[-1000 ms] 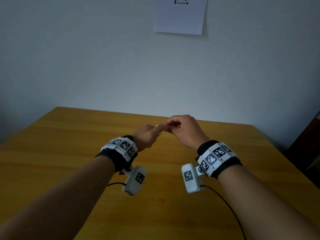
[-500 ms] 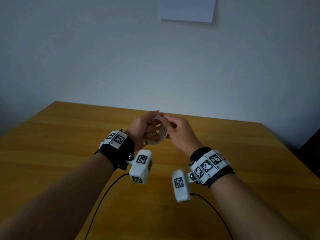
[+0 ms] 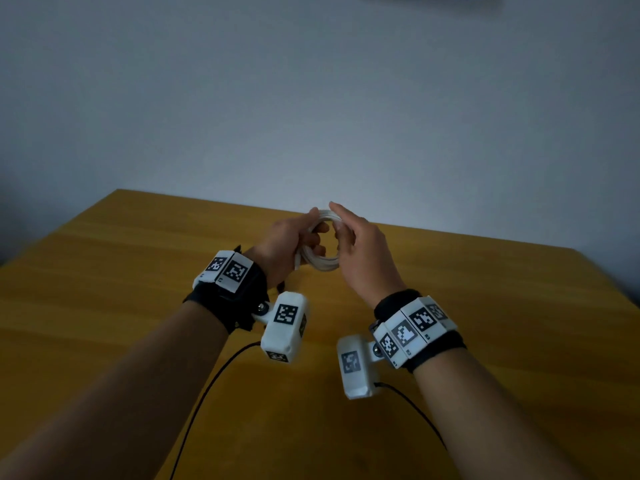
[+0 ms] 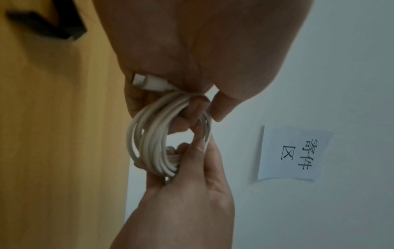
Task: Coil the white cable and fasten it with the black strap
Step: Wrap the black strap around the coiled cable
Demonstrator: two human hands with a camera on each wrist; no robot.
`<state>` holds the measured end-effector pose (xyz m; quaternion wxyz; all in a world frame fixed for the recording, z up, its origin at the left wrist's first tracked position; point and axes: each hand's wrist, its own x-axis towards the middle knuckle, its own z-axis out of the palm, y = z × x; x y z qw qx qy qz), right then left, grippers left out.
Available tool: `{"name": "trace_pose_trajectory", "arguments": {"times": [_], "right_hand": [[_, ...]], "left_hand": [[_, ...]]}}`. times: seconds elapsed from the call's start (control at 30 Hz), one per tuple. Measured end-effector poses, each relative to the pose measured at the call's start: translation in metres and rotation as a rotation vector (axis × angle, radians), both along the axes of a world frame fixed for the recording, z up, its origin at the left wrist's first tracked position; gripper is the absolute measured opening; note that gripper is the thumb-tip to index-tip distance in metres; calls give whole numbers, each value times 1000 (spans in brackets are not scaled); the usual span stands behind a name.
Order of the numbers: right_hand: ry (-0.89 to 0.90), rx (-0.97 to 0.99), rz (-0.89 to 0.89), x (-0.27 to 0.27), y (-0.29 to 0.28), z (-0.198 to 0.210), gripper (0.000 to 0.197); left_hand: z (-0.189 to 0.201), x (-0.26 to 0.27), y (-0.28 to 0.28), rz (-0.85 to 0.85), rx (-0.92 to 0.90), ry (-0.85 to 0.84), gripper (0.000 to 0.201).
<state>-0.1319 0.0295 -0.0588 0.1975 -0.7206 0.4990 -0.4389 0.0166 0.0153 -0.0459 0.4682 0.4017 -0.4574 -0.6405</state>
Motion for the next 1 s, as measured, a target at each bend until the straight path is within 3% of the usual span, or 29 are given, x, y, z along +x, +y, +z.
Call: {"name": "trace_pose_trajectory", "arguments": {"times": [0.23, 0.4, 0.5, 0.67, 0.73, 0.87, 1.0], "right_hand": [[-104, 55, -53, 23, -26, -11, 43], [-122, 266, 86, 34, -43, -18, 49], [-263, 494, 185, 37, -49, -21, 58], [-326, 693, 156, 41, -56, -32, 42], [-178, 701, 197, 42, -57, -37, 35], [317, 590, 354, 51, -53, -40, 41], [374, 445, 291, 55, -54, -45, 12]], "left_hand": [[-11, 10, -15, 157, -99, -247, 39], [-12, 31, -33, 239, -157, -602, 40], [-10, 50, -42, 256, -212, -822, 35], [-7, 76, -52, 368, -199, -971, 32], [-5, 82, -54, 415, -189, -972, 33], [-3, 84, -54, 459, -179, -949, 30], [-8, 82, -57, 434, -182, -880, 35]]}}
